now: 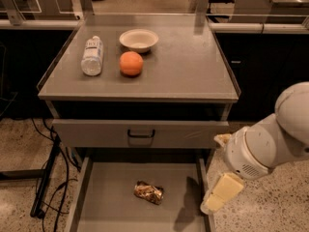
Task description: Pick orange can from middle drawer and place on counter
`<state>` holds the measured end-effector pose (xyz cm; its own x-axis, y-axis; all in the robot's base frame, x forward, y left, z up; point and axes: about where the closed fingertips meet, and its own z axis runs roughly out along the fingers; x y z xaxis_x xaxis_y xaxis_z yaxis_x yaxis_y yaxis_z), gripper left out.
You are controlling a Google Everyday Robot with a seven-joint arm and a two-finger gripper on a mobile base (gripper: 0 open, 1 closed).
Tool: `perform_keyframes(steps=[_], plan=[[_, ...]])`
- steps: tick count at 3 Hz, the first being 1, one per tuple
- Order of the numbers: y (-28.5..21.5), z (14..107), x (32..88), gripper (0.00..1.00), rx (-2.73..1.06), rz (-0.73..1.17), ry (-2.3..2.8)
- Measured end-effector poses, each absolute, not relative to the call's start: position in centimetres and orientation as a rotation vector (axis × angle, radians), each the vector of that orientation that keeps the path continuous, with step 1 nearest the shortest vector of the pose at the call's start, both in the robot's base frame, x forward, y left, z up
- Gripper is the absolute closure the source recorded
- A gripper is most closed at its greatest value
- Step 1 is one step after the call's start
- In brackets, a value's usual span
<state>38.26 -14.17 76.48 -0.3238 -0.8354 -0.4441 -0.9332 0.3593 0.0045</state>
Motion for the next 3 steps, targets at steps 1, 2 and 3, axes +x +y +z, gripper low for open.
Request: perform_keyframes(steps=[1, 2, 3], plan=[[-13.2, 73.9, 37.5, 0.0, -1.512, 0.428, 2.237], [-12.2, 70.5, 37.5, 0.0, -1.48, 0.471, 2.228], [-11.1, 67.6, 38.0, 0.0, -1.46, 0.472, 2.221]])
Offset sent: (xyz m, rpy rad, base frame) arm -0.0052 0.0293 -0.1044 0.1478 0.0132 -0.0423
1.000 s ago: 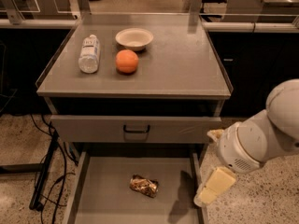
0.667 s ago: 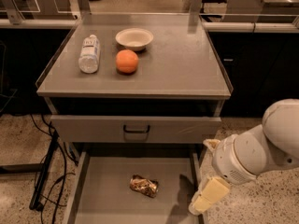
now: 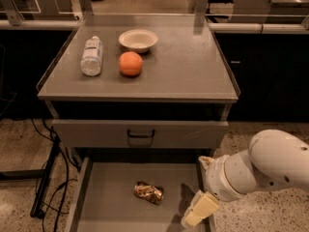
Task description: Pick orange can from middle drawer and place on counter
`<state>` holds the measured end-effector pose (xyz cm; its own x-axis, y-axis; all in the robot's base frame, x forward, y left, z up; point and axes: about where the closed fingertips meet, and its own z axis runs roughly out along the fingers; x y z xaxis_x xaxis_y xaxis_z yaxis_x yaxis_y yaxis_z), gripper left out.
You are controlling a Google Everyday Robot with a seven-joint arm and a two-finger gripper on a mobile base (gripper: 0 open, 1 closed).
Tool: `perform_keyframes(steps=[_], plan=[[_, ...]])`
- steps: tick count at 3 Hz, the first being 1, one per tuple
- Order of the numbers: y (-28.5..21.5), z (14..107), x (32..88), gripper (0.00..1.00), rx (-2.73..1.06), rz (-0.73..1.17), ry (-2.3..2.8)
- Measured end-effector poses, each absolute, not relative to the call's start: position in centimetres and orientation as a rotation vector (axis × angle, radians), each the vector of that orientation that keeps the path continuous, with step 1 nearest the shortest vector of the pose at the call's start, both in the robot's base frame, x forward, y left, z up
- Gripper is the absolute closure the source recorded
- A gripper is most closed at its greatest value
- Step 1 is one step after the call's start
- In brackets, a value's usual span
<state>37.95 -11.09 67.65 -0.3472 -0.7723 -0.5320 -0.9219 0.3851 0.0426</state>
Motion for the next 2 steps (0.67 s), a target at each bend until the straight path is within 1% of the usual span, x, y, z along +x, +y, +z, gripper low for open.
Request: perform_keyframes(steps=[1, 2], plan=[[-9.6, 64.3, 38.8, 0.0, -1.463, 0.473, 2.219], [-7.7, 61.0, 40.3, 0.0, -1.456, 0.557, 2.265]])
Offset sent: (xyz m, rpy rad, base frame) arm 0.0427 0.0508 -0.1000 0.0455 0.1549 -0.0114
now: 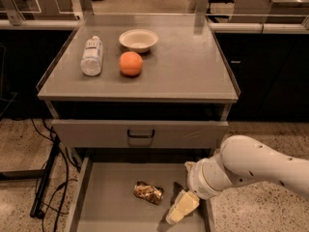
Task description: Pick orange can from middle drawer and place on counter
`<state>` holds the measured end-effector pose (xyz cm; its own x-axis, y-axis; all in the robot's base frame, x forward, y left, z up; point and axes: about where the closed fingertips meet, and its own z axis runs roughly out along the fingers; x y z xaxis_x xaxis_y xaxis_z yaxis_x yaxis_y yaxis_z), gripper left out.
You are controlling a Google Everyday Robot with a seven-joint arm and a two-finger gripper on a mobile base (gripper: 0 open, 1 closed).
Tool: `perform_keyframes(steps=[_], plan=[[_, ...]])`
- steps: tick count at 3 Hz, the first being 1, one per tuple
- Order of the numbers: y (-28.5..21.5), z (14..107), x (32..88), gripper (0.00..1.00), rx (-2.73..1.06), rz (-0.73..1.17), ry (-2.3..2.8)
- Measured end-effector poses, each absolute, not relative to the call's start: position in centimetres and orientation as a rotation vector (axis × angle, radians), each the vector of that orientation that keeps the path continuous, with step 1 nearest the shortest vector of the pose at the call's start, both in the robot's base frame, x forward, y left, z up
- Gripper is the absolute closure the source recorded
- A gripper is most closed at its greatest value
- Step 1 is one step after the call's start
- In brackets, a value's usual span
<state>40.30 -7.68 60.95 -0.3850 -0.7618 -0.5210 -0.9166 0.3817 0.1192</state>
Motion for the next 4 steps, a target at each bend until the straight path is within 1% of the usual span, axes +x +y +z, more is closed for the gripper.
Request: perform_keyframes(steps=[2, 4], plan=[[-6.8, 59.6, 40.7, 0.0, -1.474, 0.576, 2.269], [-6.4, 55.2, 43.1, 0.0, -1.437, 0.557, 2.238]])
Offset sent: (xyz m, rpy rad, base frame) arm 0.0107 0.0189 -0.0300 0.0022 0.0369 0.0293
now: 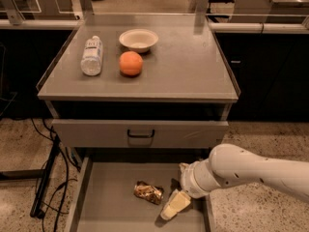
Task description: Pick orange can from middle drawer and place on counter
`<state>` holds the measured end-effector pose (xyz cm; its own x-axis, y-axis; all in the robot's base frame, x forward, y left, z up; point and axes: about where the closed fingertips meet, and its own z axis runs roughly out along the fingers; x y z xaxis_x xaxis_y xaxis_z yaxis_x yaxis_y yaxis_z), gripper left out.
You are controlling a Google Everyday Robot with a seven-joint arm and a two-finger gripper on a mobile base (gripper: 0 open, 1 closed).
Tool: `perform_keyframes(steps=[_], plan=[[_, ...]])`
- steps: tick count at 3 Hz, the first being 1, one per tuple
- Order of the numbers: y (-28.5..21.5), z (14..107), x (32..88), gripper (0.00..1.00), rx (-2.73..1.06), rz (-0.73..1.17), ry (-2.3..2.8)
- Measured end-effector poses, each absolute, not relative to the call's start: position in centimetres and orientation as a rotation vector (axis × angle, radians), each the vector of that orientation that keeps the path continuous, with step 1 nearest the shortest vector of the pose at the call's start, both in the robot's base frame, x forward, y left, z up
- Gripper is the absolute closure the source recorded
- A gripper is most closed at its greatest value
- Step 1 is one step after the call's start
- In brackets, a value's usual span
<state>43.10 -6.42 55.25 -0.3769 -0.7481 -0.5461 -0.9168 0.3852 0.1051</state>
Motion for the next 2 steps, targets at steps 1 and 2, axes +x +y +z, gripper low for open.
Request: perform_keyframes(steps=[1, 2], plan=[[-6.9, 53.3, 44.1, 0.0, -1.401, 0.533, 2.175], [-7.4, 51.4, 45.1, 0.0, -1.366, 0.55, 2.119]])
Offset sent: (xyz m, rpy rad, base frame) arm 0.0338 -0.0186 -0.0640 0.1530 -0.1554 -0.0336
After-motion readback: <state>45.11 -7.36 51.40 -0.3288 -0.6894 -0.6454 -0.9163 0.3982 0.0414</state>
